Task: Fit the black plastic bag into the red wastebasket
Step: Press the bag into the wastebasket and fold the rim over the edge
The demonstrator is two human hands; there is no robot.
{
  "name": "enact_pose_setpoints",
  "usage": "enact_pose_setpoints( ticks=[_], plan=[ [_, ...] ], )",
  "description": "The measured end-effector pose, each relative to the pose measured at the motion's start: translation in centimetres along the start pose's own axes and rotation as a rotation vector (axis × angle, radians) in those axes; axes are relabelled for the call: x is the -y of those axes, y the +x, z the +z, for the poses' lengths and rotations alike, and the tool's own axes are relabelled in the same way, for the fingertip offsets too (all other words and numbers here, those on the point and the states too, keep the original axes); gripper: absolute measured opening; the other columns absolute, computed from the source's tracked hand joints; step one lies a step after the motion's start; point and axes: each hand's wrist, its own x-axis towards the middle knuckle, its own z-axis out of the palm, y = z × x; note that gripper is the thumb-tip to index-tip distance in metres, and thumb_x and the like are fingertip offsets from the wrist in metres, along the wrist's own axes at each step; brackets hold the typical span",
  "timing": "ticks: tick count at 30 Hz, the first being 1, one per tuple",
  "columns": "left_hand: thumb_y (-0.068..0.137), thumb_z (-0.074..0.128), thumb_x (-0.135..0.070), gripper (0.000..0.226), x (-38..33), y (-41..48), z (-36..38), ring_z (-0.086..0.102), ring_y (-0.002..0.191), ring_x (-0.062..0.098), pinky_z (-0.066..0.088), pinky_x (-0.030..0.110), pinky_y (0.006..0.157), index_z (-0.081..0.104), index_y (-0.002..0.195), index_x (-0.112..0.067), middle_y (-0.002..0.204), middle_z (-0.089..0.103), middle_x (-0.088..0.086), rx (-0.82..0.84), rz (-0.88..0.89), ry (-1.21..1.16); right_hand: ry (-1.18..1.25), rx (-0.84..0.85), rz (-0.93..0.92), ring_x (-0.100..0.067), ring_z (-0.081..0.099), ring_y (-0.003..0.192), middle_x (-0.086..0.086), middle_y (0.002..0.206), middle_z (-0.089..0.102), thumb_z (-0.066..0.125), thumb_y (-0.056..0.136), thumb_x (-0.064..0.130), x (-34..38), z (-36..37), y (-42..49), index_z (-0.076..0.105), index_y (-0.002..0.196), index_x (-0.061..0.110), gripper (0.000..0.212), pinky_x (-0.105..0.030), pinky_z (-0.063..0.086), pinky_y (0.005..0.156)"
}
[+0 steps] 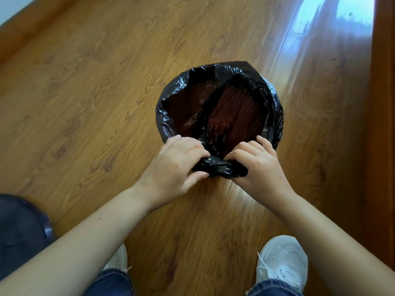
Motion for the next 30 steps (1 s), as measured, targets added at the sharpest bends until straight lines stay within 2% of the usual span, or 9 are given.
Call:
enact_pose_setpoints(
  ticks=[6, 9, 12, 14, 18, 20, 23, 25, 30],
  plan=[
    [0.072, 0.062, -0.006, 0.018, -0.1, 0.3, 0.6, 0.059, 0.085, 0.026, 0.035, 0.031, 0.081, 0.064, 0.089, -0.007, 0.087, 0.065, 0.007, -0.051, 0.001, 0.008, 0.093, -0.002, -0.003, -0.021, 0.056, 0.091, -0.002, 0.091, 0.063, 0.069, 0.075, 0.033, 0.7, 0.1, 0.1, 0.062, 0.1, 0.012, 0.033, -0.048, 0.026, 0.107],
    [0.065, 0.064, 0.009, 0.026, 0.9, -0.3, 0.4, 0.059, 0.086, 0.026, 0.037, 0.034, 0.085, 0.063, 0.086, -0.006, 0.086, 0.064, 0.007, -0.078, -0.037, 0.028, 0.154, 0.06, 0.002, -0.016, 0.051, 0.104, 0.001, 0.101, 0.06, 0.07, 0.07, 0.039, -0.2, -0.9, 0.0, 0.057, 0.11, 0.015, 0.049, -0.046, 0.008, 0.112],
    [0.062, 0.057, 0.014, 0.029, 1.8, -0.7, -0.1, 0.058, 0.085, 0.028, 0.039, 0.046, 0.092, 0.061, 0.081, -0.007, 0.082, 0.063, 0.006, -0.104, -0.091, 0.032, 0.175, 0.054, 0.01, -0.015, 0.05, 0.104, 0.001, 0.1, 0.06, 0.07, 0.07, 0.037, -0.7, -1.4, 0.4, 0.06, 0.105, 0.015, 0.043, -0.046, 0.005, 0.112],
    [0.061, 0.049, 0.009, 0.029, 2.3, -0.8, -0.5, 0.058, 0.09, 0.029, 0.035, 0.052, 0.097, 0.061, 0.082, -0.007, 0.084, 0.063, 0.007, -0.106, -0.128, 0.039, 0.132, 0.06, -0.005, -0.018, 0.052, 0.103, -0.001, 0.097, 0.061, 0.072, 0.071, 0.032, -0.7, -1.3, 0.8, 0.063, 0.1, 0.014, 0.035, -0.046, 0.002, 0.111],
    [0.063, 0.051, 0.002, 0.043, 1.2, -1.2, -0.7, 0.042, 0.124, 0.023, 0.011, 0.048, 0.108, 0.058, 0.103, -0.013, 0.106, 0.06, 0.001, -0.009, -0.14, -0.039, 0.037, 0.066, -0.04, -0.023, 0.057, 0.092, -0.003, 0.085, 0.063, 0.071, 0.074, 0.023, -0.1, -0.1, 0.9, 0.066, 0.089, 0.012, 0.019, -0.052, 0.007, 0.11],
    [0.068, 0.054, -0.008, 0.042, 0.1, -1.2, -0.5, 0.037, 0.127, 0.018, 0.012, 0.046, 0.109, 0.056, 0.11, -0.015, 0.111, 0.058, -0.001, 0.015, -0.081, -0.084, 0.025, 0.014, -0.026, -0.025, 0.059, 0.084, -0.004, 0.079, 0.064, 0.071, 0.074, 0.019, 0.3, 0.5, 0.9, 0.067, 0.083, 0.01, 0.014, -0.05, 0.011, 0.109],
    [0.077, 0.055, -0.024, 0.032, -0.9, -0.7, 0.1, 0.051, 0.111, 0.02, 0.029, 0.045, 0.104, 0.058, 0.106, -0.011, 0.106, 0.061, 0.005, -0.018, -0.045, -0.088, 0.04, -0.065, -0.006, -0.024, 0.059, 0.078, -0.004, 0.075, 0.064, 0.07, 0.074, 0.019, 1.1, 1.2, 0.8, 0.066, 0.078, 0.01, 0.011, -0.044, 0.016, 0.107],
    [0.079, 0.058, -0.022, 0.023, -0.8, -0.4, 0.2, 0.057, 0.093, 0.025, 0.042, 0.042, 0.09, 0.061, 0.097, -0.008, 0.094, 0.064, 0.007, -0.044, -0.063, -0.068, 0.063, -0.077, 0.005, -0.024, 0.059, 0.079, -0.004, 0.076, 0.064, 0.071, 0.074, 0.02, 1.4, 1.4, 0.8, 0.067, 0.079, 0.01, 0.011, -0.043, 0.018, 0.106],
    [0.073, 0.065, -0.004, 0.014, 0.4, -0.7, 0.3, 0.057, 0.075, 0.028, 0.041, 0.039, 0.069, 0.062, 0.086, -0.006, 0.082, 0.064, 0.008, -0.05, -0.055, 0.032, 0.07, -0.034, -0.038, -0.027, 0.058, 0.088, -0.007, 0.085, 0.064, 0.072, 0.072, 0.026, 0.7, 0.7, 0.7, 0.066, 0.087, 0.008, 0.024, -0.047, 0.017, 0.106]
  ],
)
